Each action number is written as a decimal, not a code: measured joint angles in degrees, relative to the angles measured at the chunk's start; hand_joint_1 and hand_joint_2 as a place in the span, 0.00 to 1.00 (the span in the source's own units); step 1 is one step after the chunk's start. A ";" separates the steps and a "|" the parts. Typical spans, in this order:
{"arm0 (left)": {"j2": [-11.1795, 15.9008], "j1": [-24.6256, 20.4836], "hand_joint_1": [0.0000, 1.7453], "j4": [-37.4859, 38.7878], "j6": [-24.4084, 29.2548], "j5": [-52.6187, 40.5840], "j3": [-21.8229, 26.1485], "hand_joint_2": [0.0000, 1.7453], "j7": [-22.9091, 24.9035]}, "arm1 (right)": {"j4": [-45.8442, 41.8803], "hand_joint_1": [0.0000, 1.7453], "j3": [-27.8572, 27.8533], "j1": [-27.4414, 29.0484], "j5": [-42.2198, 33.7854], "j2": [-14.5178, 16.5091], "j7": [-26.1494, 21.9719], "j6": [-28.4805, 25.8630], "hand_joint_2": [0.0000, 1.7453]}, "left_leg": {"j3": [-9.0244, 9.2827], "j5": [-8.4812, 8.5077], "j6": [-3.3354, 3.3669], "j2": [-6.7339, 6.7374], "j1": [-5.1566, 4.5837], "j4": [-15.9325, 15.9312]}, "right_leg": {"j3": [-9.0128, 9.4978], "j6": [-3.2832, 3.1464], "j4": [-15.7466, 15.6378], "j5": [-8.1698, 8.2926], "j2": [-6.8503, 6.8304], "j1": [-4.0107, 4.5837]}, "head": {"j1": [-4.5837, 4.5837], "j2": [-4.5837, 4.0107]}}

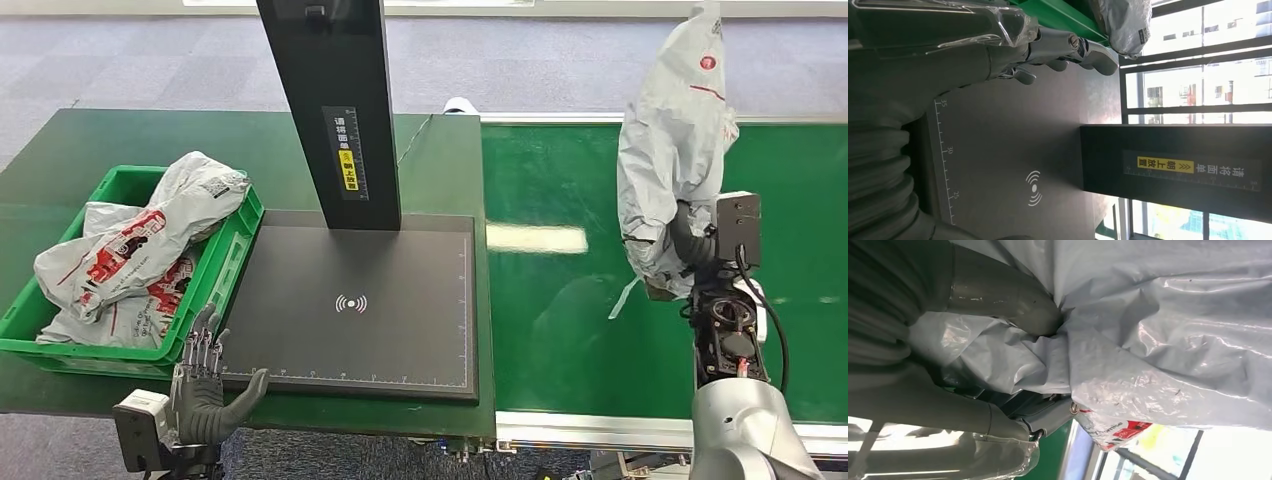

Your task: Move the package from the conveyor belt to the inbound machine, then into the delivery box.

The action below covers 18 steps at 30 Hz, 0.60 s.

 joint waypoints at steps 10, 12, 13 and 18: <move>-0.11 -0.44 0.00 0.21 -1.72 -0.30 0.69 1.00 -0.57 | -4.03 1.00 9.75 1.66 -2.06 7.48 0.48 14.61 1.00 | 0.03 0.01 -0.02 0.02 0.01 -0.01 | -0.02 -0.01 0.01 0.00 0.01 0.02 | 0.00 0.00; -0.07 -0.80 0.00 0.52 -2.26 -0.34 0.68 1.00 -0.59 | -4.30 1.00 13.66 2.47 -1.28 8.94 0.61 17.78 1.00 | 0.02 0.02 -0.02 0.03 0.01 -0.01 | -0.02 -0.01 0.01 -0.01 0.01 0.03 | 0.00 0.00; -0.03 -1.01 0.00 0.71 -2.47 -0.36 0.66 1.00 -0.60 | -4.49 1.00 15.65 2.99 -0.85 9.62 0.57 19.00 1.00 | 0.02 0.02 -0.02 0.03 0.01 -0.01 | -0.02 -0.01 0.01 -0.01 0.01 0.03 | 0.00 0.00; 0.44 -2.29 0.00 2.02 -3.18 -0.37 0.21 1.00 -0.81 | -6.19 1.00 26.72 5.84 0.05 12.64 0.86 23.14 1.00 | 0.01 0.02 -0.02 0.03 0.02 -0.01 | -0.04 -0.01 0.01 -0.01 0.01 0.03 | 0.00 0.00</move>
